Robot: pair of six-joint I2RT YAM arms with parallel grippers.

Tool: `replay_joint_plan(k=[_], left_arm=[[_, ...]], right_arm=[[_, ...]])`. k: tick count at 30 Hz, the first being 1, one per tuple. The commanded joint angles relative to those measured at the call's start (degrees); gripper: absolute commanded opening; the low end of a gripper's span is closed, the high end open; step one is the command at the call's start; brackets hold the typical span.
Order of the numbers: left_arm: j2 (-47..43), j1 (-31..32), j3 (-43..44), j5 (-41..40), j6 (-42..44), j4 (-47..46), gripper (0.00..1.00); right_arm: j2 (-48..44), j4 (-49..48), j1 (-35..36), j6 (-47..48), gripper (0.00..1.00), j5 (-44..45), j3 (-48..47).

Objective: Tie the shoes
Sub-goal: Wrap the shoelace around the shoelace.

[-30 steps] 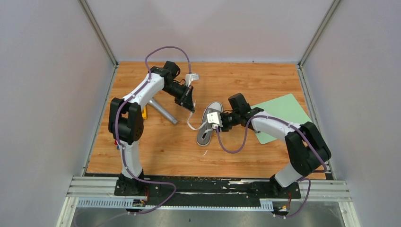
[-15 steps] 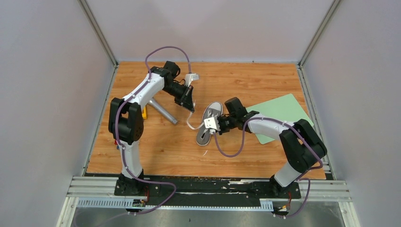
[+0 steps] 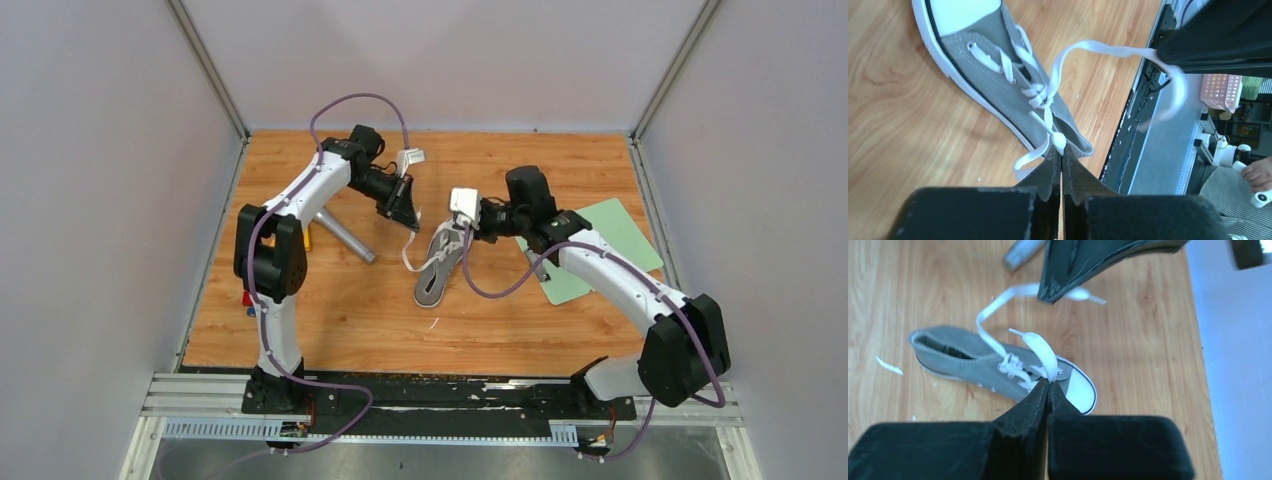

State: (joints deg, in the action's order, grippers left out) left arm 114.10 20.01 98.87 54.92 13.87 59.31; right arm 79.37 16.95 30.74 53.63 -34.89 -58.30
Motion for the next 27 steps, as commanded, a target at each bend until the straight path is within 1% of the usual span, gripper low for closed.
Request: replay_joint_plan(k=[1, 3, 6, 11, 14, 18, 23, 27], left_arm=[[2.2, 1.1, 5.1, 5.0, 0.7, -2.3, 0.02], [3.4, 1.9, 6.7, 5.6, 0.6, -2.7, 0.02], [5.2, 3.1, 9.0, 8.0, -0.3, -3.5, 0.04], [7.6, 4.8, 10.8, 9.6, -0.1, -3.9, 0.06], [7.9, 5.2, 9.8, 10.8, -1.8, -5.8, 0.07], [7.8, 5.4, 7.6, 10.6, -4.1, -7.5, 0.13], [8.1, 5.5, 3.5, 17.6, -10.6, -13.2, 0.18], [9.0, 5.5, 1.0, 22.0, -13.4, -16.4, 0.25]], right_arm=[[1.0, 3.7, -2.5, -21.8, 0.00, -4.8, -8.6], [4.0, 5.7, -4.0, -29.2, 0.00, -8.1, -12.1], [8.2, 8.2, -4.8, -35.7, 0.00, -12.5, -16.2], [13.5, 8.2, -6.5, -48.3, 0.00, -17.8, -19.8], [15.2, 6.6, -7.7, -56.0, 0.00, -19.2, -19.5], [16.6, 3.2, -8.9, -63.8, 0.00, -21.7, -18.4], [18.5, -2.4, -10.7, -74.7, 0.00, -21.7, -16.1], [20.2, -4.6, -11.6, -79.4, 0.00, -20.5, -15.4]])
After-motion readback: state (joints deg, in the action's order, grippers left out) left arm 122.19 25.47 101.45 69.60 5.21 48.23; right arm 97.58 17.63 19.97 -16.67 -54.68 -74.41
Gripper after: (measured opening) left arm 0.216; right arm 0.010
